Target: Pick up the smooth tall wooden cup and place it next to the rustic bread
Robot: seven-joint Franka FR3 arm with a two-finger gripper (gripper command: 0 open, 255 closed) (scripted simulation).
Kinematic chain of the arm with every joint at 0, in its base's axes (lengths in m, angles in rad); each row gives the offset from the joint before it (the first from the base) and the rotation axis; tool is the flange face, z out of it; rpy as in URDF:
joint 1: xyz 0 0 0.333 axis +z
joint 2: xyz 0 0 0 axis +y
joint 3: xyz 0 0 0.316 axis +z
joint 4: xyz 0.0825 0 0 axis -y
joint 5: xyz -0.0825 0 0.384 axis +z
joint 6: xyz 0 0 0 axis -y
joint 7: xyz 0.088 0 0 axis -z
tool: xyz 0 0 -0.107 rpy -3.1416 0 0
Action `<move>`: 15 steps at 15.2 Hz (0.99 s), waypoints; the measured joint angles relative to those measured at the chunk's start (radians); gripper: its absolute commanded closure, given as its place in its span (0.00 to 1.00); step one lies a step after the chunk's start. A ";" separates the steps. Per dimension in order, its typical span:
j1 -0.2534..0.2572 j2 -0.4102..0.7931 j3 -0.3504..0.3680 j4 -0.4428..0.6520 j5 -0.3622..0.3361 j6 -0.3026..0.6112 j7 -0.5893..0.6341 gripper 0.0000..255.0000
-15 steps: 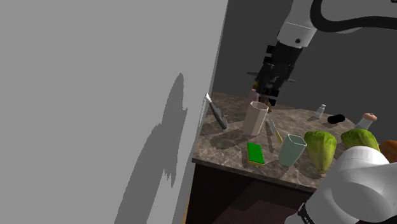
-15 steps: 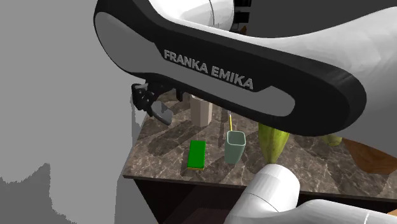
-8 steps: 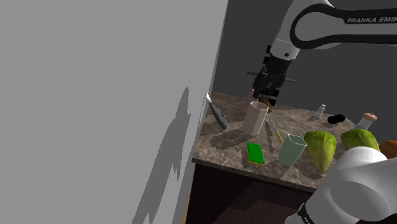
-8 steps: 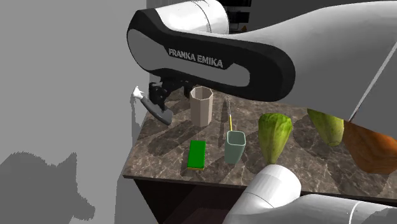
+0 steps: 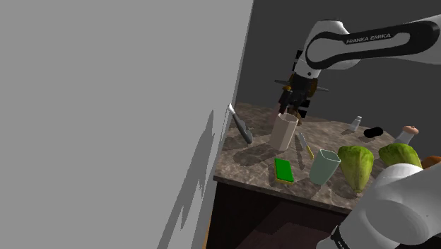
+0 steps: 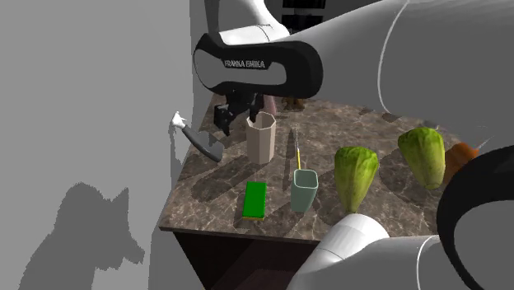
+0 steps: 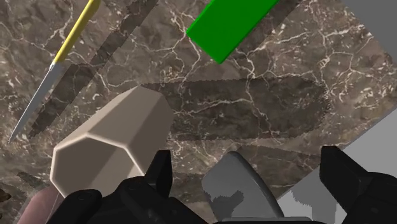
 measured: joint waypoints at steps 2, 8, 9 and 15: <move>0.000 0.061 -0.032 0.018 0.004 0.041 -0.034 0.00; -0.002 0.271 -0.136 0.102 0.052 0.155 -0.170 0.00; -0.003 0.305 -0.150 0.112 0.065 0.175 -0.193 0.00; -0.004 0.408 -0.180 0.119 0.112 0.261 -0.253 0.00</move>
